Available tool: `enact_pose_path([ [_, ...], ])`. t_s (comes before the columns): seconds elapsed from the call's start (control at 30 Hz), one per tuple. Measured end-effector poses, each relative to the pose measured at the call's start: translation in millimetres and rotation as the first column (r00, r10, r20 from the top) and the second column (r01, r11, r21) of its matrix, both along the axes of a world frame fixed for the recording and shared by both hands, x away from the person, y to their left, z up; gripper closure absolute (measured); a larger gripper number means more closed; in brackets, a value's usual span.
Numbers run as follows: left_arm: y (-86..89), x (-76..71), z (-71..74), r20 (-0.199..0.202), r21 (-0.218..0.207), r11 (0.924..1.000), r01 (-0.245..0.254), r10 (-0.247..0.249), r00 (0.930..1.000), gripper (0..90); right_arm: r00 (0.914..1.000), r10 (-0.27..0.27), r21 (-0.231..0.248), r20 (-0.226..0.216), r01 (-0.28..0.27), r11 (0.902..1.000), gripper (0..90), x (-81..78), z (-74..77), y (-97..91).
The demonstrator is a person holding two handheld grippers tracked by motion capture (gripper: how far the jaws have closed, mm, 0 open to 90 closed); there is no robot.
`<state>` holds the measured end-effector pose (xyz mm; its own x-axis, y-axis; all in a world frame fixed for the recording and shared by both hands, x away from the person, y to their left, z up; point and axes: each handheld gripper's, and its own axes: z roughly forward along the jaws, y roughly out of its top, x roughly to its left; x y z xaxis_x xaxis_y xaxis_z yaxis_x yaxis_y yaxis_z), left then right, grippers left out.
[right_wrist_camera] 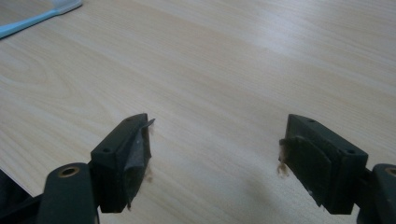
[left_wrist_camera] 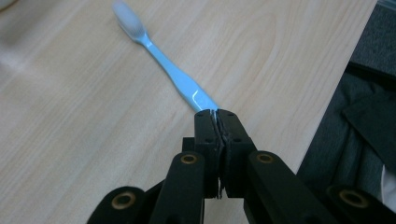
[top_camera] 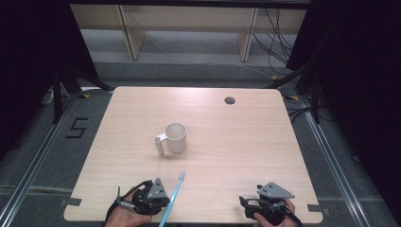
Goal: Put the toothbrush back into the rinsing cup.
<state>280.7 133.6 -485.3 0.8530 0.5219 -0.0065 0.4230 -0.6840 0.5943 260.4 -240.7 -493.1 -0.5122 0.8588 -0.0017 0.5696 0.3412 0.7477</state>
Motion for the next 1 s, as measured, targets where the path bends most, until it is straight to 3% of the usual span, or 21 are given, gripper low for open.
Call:
enact_pose_path([
  [0.1, -4.1, -3.3, 0.9, -0.012, -0.021, 0.9997, 0.01, -0.01, 0.9999, 87.1, 0.9996, -0.009, 0.02, -0.025, 0.009, 0.9997, 24.1, -0.8, -0.2, 1.6],
  [0.27, -10.9, -6.3, 2.8, -0.012, -0.011, 0.9993, 0.037, -0.037, 0.9992, 87.0, 0.9998, -0.009, 0.02, -0.019, 0.009, 0.9998, 24.1, -1.1, 0.0, 2.2],
  [0.33, -11.2, -6.4, 3.6, -0.013, -0.007, 0.9993, 0.036, -0.037, 0.9992, 86.6, 0.9993, -0.014, 0.031, -0.035, 0.015, 0.9994, 24.1, -1.5, 0.3, 3.3],
  [0.37, -10.9, -6.4, 4.0, -0.018, -0.004, 0.9995, 0.031, -0.031, 0.9994, 85.6, 0.9996, -0.015, 0.023, -0.026, 0.016, 0.9996, 24.1, -1.4, 0.9, 2.7],
  [0.4, -11.4, -7.2, 3.0, -0.02, -0.028, 0.9996, 0.002, -0.003, 0.9998, 83.6, 0.9995, -0.015, 0.025, -0.028, 0.016, 0.9996, 24.1, -1.6, 1.0, 2.8],
  [0.43, -10.2, -6.9, 3.9, -0.025, -0.026, 0.9996, -0.006, 0.005, 0.9997, 78.4, 0.9995, -0.017, 0.016, -0.028, 0.017, 0.9997, 24.1, -1.8, 1.2, 2.8],
  [0.5, -9.3, -6.6, 5.4, -0.03, -0.023, 0.9994, -0.027, 0.027, 0.9992, 77.1, 0.9996, -0.015, 0.015, -0.025, 0.016, 0.9998, 24.1, -1.6, 1.2, 2.7],
  [0.53, -8.5, -6.7, 6.8, -0.036, -0.014, 0.9992, -0.038, 0.038, 0.9986, 73.5, 1.0, 0.005, -0.013, 0.009, -0.005, 0.9999, 24.1, 0.2, 0.8, 0.4],
  [0.57, -7.6, -5.5, 8.7, -0.044, -0.01, 0.9986, -0.052, 0.052, 0.9977, 69.3, 0.9999, 0.009, -0.004, 0.008, -0.009, 1.0, 24.1, 0.5, 0.9, 0.5],
  [0.6, -7.6, -5.5, 8.7, -0.044, -0.01, 0.9986, -0.052, 0.052, 0.9977, 67.7, 0.9996, -0.013, 0.027, -0.026, 0.014, 0.9996, 24.1, -1.5, 0.9, 3.1],
  [0.7, -6.6, -1.5, 11.5, -0.062, 0.018, 0.9977, -0.065, 0.066, 0.9959, 63.6, 1.0, 0.001, -0.009, 0.005, 0.0, 1.0, 24.1, 0.1, 0.6, 0.8],
  [0.8, -7.3, 3.4, 14.1, -0.083, 0.051, 0.996, -0.073, 0.077, 0.9936, 59.8, 1.0, 0.004, -0.01, 0.007, -0.004, 0.9999, 24.1, 0.3, 0.4, 1.1],
  [1.0, -9.3, 7.6, 13.8, -0.108, 0.06, 0.9938, -0.093, 0.099, 0.9891, 55.0, 1.0, 0.003, -0.012, 0.005, -0.003, 0.9999, 24.1, 0.1, 0.9, 0.6],
])
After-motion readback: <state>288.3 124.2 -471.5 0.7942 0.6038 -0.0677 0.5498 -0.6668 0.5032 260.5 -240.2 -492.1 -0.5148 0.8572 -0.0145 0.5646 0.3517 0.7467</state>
